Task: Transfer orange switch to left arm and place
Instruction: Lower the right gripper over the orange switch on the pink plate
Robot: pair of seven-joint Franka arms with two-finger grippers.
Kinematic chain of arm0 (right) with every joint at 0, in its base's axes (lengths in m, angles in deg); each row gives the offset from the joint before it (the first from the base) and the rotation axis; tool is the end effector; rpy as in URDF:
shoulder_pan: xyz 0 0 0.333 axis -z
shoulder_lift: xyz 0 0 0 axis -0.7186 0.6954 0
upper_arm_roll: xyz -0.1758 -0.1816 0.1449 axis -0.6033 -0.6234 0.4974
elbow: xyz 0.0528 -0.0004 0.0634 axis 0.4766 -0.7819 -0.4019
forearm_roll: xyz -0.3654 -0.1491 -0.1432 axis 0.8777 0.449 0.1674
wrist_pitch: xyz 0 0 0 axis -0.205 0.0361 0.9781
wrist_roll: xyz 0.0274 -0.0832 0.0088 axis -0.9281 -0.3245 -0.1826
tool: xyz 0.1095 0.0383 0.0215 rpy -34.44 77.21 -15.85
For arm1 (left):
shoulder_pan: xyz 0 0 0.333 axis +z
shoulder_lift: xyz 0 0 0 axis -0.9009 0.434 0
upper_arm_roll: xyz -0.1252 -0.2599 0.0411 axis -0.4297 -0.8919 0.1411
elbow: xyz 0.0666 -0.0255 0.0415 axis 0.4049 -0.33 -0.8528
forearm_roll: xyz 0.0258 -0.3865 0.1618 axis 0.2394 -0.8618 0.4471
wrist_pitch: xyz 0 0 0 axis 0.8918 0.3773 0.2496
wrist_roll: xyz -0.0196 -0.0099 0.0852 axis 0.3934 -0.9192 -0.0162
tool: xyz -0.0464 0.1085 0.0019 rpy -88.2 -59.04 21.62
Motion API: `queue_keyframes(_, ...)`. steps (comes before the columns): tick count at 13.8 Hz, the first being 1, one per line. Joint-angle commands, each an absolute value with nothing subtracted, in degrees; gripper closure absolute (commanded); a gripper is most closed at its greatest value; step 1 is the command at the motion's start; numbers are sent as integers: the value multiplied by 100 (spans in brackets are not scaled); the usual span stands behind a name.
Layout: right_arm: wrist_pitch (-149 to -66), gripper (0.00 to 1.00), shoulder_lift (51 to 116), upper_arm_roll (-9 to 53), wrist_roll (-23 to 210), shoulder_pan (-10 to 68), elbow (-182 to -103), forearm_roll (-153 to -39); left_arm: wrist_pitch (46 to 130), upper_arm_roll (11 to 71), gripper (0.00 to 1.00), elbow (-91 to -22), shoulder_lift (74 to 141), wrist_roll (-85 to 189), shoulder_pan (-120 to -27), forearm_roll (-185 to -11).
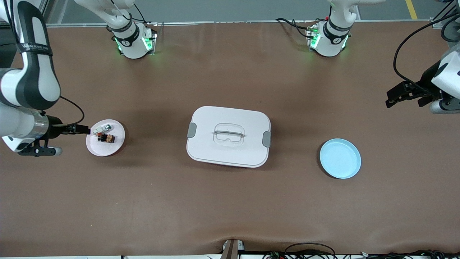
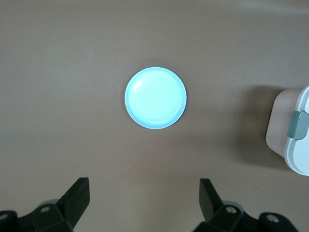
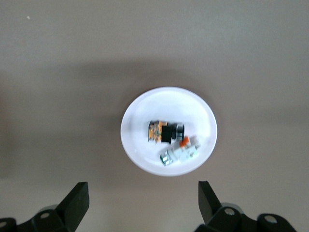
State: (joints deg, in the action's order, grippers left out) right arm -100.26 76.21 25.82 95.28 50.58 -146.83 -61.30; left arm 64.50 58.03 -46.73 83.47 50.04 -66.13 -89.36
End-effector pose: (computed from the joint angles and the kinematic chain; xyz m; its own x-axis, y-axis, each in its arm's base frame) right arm 0.6184 -0.0650 0.3267 0.9812 -0.0064 -0.1931 -0.0171 -0.9984 -0.0537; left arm 0.5940 -0.0355 0.5777 0.9994 0.0240 0.0240 0.0237 -0.9996 0.0154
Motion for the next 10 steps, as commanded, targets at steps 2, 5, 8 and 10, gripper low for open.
queue_keyframes(2, -11027, 0, 7520, 2575, 9591, 5007, -15504, -5891, 6339, 5798, 0, -4538, 8400, 5023, -6586, -8952)
queue_keyframes(5, -12028, 0, 7564, 2575, 9599, 5033, -16145, -5820, 6339, 5798, 0, -4538, 8400, 5032, -6586, -8952)
queue_keyframes(8, -12277, 0, 7766, 2567, 9573, 5042, -16261, -5820, 6339, 5798, 0, -4538, 8400, 5023, -6577, -8952)
queue_keyframes(10, -12478, 0, 7967, 2567, 9555, 5086, -16331, -5820, 6339, 5798, 0, -4538, 8400, 5023, -6577, -8943)
